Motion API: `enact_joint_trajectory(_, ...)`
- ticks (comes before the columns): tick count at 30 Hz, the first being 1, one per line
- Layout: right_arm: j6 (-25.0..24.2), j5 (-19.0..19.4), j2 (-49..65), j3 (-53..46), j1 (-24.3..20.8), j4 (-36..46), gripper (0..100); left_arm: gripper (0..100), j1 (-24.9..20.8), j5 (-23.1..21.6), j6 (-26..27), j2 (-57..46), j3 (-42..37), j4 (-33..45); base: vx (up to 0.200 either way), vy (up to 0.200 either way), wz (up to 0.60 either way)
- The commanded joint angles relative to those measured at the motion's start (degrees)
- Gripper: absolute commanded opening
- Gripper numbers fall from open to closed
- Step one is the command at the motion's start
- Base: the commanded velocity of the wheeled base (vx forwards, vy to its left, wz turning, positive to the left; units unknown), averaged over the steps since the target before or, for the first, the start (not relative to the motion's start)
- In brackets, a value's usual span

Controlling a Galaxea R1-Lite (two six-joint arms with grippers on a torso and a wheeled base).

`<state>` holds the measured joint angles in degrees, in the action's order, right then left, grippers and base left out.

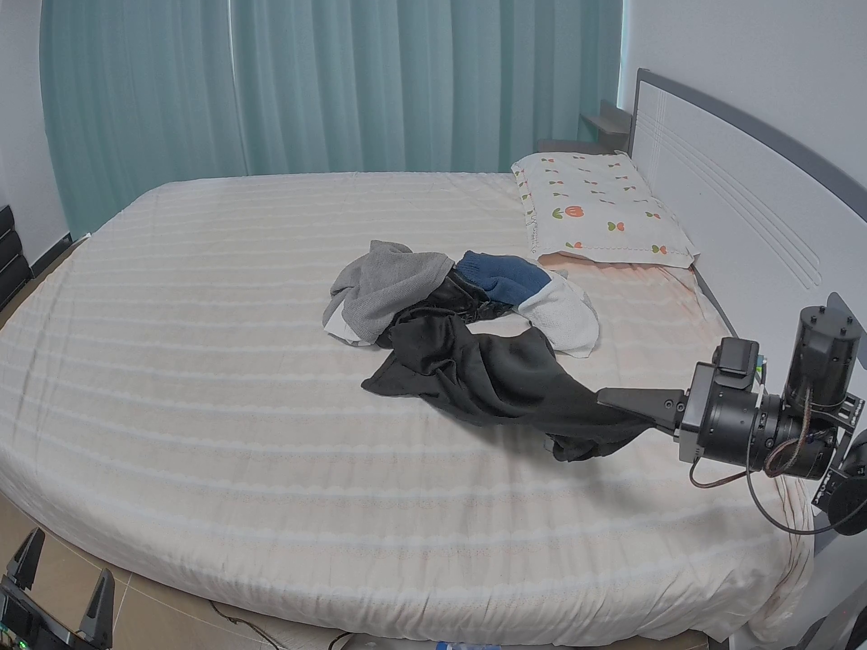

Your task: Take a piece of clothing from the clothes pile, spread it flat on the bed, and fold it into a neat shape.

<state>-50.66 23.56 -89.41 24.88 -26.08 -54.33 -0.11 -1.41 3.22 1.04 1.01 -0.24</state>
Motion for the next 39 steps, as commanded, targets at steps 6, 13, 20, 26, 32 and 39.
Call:
enact_joint_trajectory(6, 0.1, -0.7, 6.6, 0.5, -3.6, 0.0, 0, 100, -0.7, -6.4, -5.9, 16.2, 11.4, -3.4, 0.000, 0.000, 0.00)
enact_joint_trajectory(13, 0.1, -0.7, 6.4, 0.8, -3.4, -0.1, 0, 100, -3.3, -9.7, -1.8, 41.7, 17.3, -12.1, 0.000, 0.000, 0.00)
enact_joint_trajectory(20, 0.1, -0.8, 6.3, 1.1, -3.5, -0.1, 0, 100, -9.5, -9.9, -1.4, 62.6, 17.5, -16.7, 0.000, 0.000, 0.00)
enact_joint_trajectory(26, 0.1, -1.0, 6.4, 1.2, -3.3, -0.1, 0, 100, -15.6, -9.0, -2.4, 82.0, 18.2, -29.2, 0.000, 0.000, 0.00)
enact_joint_trajectory(32, 0.2, -2.9, 6.4, 1.2, -3.5, -0.1, 0, 100, -21.0, -2.4, -2.6, 98.2, 20.0, -42.6, 0.000, 0.000, 0.00)
enact_joint_trajectory(39, 0.2, -3.1, 7.1, 1.2, -3.3, -0.2, 0, 100, -28.1, 3.0, -8.1, 112.8, 27.4, -51.8, 0.000, 0.000, 0.00)
